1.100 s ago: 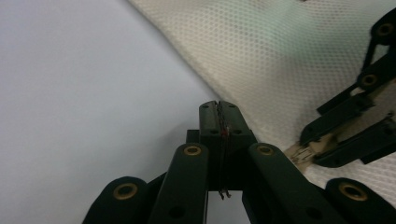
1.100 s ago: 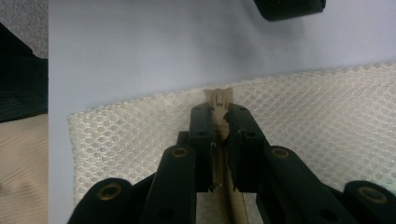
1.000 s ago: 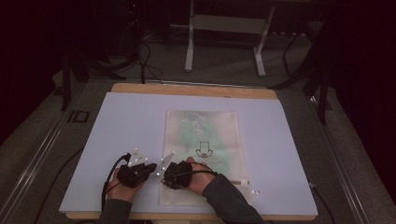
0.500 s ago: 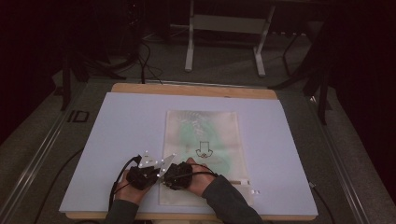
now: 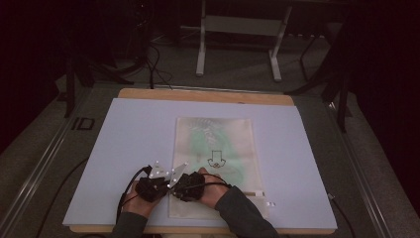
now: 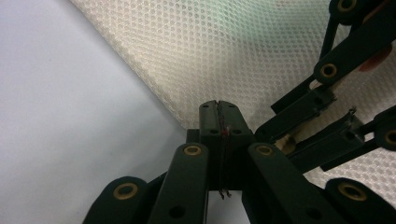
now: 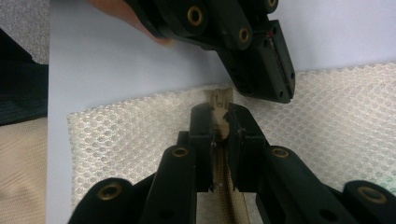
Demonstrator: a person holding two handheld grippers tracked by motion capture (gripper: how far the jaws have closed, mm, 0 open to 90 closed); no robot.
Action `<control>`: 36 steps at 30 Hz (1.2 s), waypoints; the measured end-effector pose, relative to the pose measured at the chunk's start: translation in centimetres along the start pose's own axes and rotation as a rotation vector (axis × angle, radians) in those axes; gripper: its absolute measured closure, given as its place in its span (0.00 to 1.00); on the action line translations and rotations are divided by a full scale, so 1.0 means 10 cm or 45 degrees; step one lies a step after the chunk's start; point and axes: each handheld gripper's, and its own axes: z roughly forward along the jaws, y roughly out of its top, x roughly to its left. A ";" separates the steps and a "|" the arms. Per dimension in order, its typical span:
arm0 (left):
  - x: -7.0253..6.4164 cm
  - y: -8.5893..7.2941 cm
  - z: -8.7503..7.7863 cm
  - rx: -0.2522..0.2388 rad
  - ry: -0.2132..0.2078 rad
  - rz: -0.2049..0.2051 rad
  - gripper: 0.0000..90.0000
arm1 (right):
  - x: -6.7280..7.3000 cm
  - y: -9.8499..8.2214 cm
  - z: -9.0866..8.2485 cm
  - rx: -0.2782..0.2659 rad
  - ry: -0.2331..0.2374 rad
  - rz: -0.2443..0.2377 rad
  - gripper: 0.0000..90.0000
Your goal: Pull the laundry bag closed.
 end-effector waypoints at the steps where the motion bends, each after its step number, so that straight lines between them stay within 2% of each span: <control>1: 0.01 0.00 0.00 0.001 -0.005 -0.006 0.99 | 0.00 0.00 0.00 -0.003 0.003 0.005 0.91; 6: 0.06 -0.02 0.01 -0.026 -0.058 -0.082 0.99 | -0.04 -0.04 -0.01 -0.035 0.033 0.031 0.91; 11: 0.05 -0.01 0.01 -0.014 -0.043 -0.073 0.99 | -0.04 -0.05 -0.01 -0.040 0.037 0.024 0.91; 17: 0.02 0.00 0.01 0.006 -0.014 -0.037 1.00 | -0.03 -0.07 -0.03 -0.035 0.027 0.031 0.91; 28: 0.02 0.00 0.01 -0.003 -0.019 -0.040 1.00 | -0.03 -0.10 -0.06 -0.025 0.018 0.015 0.91; 36: 0.02 0.00 0.01 0.000 -0.018 -0.037 1.00 | -0.03 -0.15 -0.11 0.008 0.010 -0.001 0.91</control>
